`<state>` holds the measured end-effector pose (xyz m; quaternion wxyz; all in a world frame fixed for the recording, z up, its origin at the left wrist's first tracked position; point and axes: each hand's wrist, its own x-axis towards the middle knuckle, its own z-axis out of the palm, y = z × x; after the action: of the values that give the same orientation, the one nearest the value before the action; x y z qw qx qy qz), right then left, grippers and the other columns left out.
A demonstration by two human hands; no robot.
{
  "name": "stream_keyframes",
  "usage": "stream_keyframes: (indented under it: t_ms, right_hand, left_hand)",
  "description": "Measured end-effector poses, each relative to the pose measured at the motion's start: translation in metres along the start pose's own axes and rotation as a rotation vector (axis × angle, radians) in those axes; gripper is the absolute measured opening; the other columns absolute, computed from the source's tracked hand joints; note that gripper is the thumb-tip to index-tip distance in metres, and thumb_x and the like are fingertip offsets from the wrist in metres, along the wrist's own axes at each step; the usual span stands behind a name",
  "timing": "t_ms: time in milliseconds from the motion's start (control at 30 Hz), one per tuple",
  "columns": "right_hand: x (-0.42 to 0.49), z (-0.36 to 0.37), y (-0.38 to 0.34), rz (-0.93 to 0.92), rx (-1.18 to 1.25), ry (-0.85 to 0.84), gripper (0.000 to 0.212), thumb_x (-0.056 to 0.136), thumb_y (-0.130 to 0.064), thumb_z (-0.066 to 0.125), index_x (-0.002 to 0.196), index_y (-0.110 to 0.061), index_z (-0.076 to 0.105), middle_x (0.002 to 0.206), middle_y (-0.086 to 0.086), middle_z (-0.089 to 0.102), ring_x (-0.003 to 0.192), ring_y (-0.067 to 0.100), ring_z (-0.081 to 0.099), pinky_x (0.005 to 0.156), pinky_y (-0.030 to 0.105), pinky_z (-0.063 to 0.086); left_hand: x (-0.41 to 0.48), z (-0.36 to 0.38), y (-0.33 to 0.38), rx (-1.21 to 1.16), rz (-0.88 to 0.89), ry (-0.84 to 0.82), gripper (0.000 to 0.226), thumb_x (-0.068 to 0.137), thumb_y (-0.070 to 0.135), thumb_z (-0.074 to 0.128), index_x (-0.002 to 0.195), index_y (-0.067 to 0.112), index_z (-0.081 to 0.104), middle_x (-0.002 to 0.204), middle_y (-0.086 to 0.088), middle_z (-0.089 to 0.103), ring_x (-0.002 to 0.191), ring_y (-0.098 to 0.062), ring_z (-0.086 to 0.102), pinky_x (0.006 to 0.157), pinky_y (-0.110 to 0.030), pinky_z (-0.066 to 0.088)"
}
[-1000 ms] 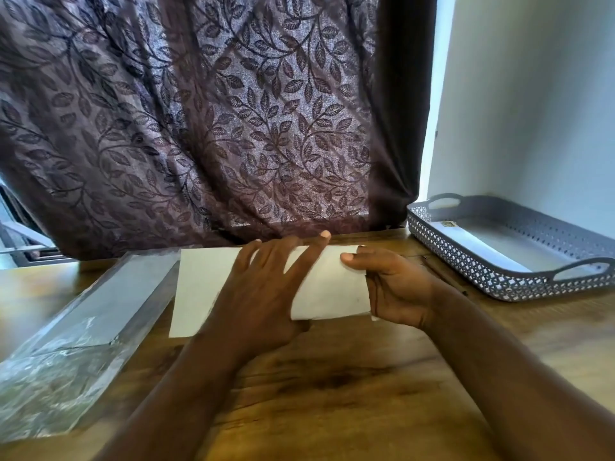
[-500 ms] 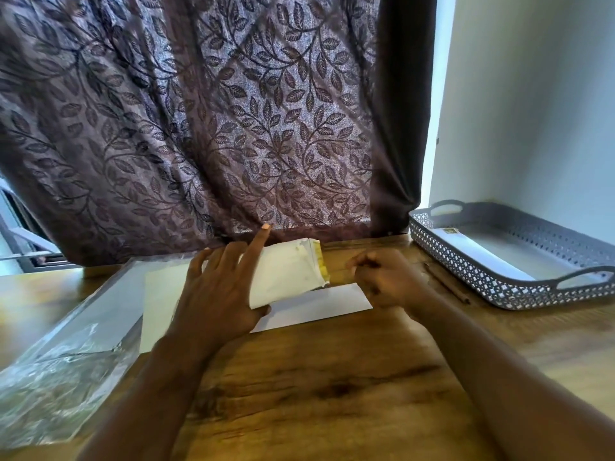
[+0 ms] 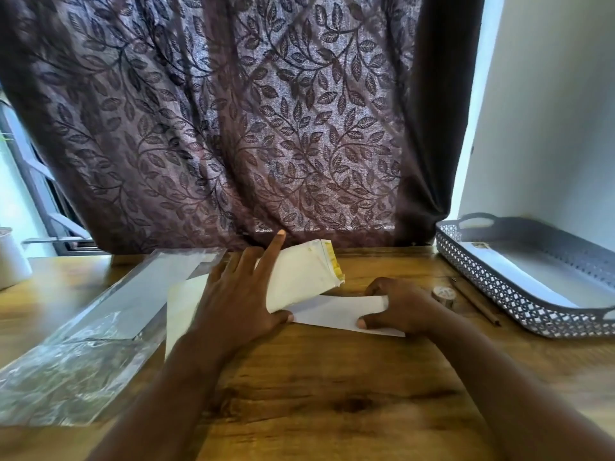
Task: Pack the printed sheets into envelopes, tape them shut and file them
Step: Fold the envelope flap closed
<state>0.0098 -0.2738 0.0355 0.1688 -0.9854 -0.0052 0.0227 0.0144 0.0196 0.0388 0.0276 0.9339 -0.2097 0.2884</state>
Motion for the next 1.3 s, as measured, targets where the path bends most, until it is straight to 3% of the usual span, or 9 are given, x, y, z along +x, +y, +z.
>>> stream_keyframes:
  t_ms: [100, 233, 400, 500, 700, 967, 1133, 1233, 1300]
  right_hand:
    - [-0.005, -0.004, 0.006, -0.033, 0.216, 0.107, 0.055, 0.077, -0.026, 0.085, 0.124, -0.031, 0.058, 0.11, -0.007, 0.059, 0.093, 0.013, 0.056, 0.064, 0.023, 0.043]
    - [-0.007, -0.004, 0.016, 0.002, 0.573, 0.328, 0.045, 0.076, -0.006, 0.083, 0.107, -0.032, 0.064, 0.108, -0.003, 0.066, 0.095, 0.017, 0.063, 0.081, 0.042, 0.057]
    - [-0.009, -0.017, 0.032, 0.03, 0.802, 0.712, 0.02, 0.083, -0.012, 0.078, 0.102, -0.017, 0.073, 0.092, 0.002, 0.076, 0.086, 0.022, 0.073, 0.081, 0.045, 0.06]
    - [-0.01, -0.021, 0.036, 0.054, 0.863, 0.891, 0.018, 0.089, -0.021, 0.073, 0.106, -0.017, 0.073, 0.093, 0.003, 0.075, 0.088, 0.025, 0.072, 0.086, 0.051, 0.059]
    - [-0.012, -0.03, 0.037, 0.085, 1.027, 1.118, 0.009, 0.092, -0.021, 0.071, 0.101, -0.019, 0.069, 0.09, 0.002, 0.072, 0.084, 0.024, 0.07, 0.084, 0.054, 0.06]
    - [-0.017, -0.03, 0.031, -0.052, 0.901, 0.981, 0.007, 0.093, -0.026, 0.069, 0.1, -0.027, 0.072, 0.09, -0.003, 0.075, 0.087, 0.022, 0.072, 0.081, 0.051, 0.06]
    - [-0.023, -0.03, 0.023, -0.138, 0.899, 0.892, 0.023, 0.101, -0.017, 0.058, 0.088, -0.03, 0.071, 0.081, -0.009, 0.072, 0.071, 0.003, 0.065, 0.067, 0.032, 0.053]
    - [-0.027, -0.029, 0.012, -0.162, 0.997, 0.82, 0.017, 0.102, -0.017, 0.057, 0.093, -0.027, 0.067, 0.087, 0.001, 0.073, 0.075, 0.011, 0.07, 0.057, 0.031, 0.057]
    - [-0.027, -0.023, 0.006, -0.149, 1.026, 0.793, 0.008, 0.099, -0.022, 0.063, 0.091, -0.022, 0.062, 0.083, 0.006, 0.072, 0.073, 0.028, 0.071, 0.052, 0.04, 0.057]
  left_hand:
    - [0.001, -0.002, 0.0, -0.039, -0.05, 0.005, 0.136, 0.058, 0.084, 0.066, 0.158, 0.033, -0.009, 0.146, -0.002, 0.04, 0.129, -0.027, 0.045, 0.106, -0.052, 0.039]
    - [0.002, -0.001, -0.002, -0.04, -0.076, 0.042, 0.134, 0.059, 0.088, 0.061, 0.159, 0.03, -0.007, 0.148, -0.002, 0.039, 0.131, -0.027, 0.045, 0.104, -0.052, 0.041]
    - [0.0, 0.002, -0.006, -0.075, -0.09, 0.037, 0.133, 0.06, 0.09, 0.058, 0.158, 0.032, -0.012, 0.15, -0.004, 0.037, 0.134, -0.028, 0.042, 0.106, -0.051, 0.039]
    - [0.001, 0.005, -0.008, -0.075, -0.104, 0.017, 0.134, 0.061, 0.09, 0.058, 0.157, 0.033, -0.016, 0.152, -0.004, 0.034, 0.135, -0.027, 0.039, 0.108, -0.05, 0.038]
    - [0.001, 0.008, -0.009, -0.086, -0.139, -0.011, 0.137, 0.057, 0.092, 0.057, 0.155, 0.037, -0.021, 0.154, -0.004, 0.031, 0.138, -0.029, 0.037, 0.108, -0.054, 0.038]
    - [0.002, 0.01, -0.007, -0.066, -0.121, -0.008, 0.139, 0.055, 0.094, 0.056, 0.154, 0.037, -0.023, 0.151, -0.006, 0.035, 0.137, -0.03, 0.039, 0.11, -0.054, 0.035]
    - [0.002, 0.009, -0.005, -0.057, -0.049, 0.033, 0.136, 0.057, 0.092, 0.055, 0.159, 0.03, -0.011, 0.149, -0.006, 0.039, 0.133, -0.029, 0.043, 0.11, -0.052, 0.035]
    - [0.001, 0.006, 0.002, -0.066, -0.011, 0.049, 0.133, 0.059, 0.093, 0.052, 0.16, 0.028, -0.006, 0.147, -0.005, 0.04, 0.131, -0.03, 0.043, 0.109, -0.053, 0.035]
    - [0.001, 0.004, 0.012, -0.105, 0.031, 0.029, 0.132, 0.06, 0.093, 0.052, 0.159, 0.031, -0.011, 0.149, -0.001, 0.036, 0.135, -0.028, 0.038, 0.112, -0.054, 0.031]
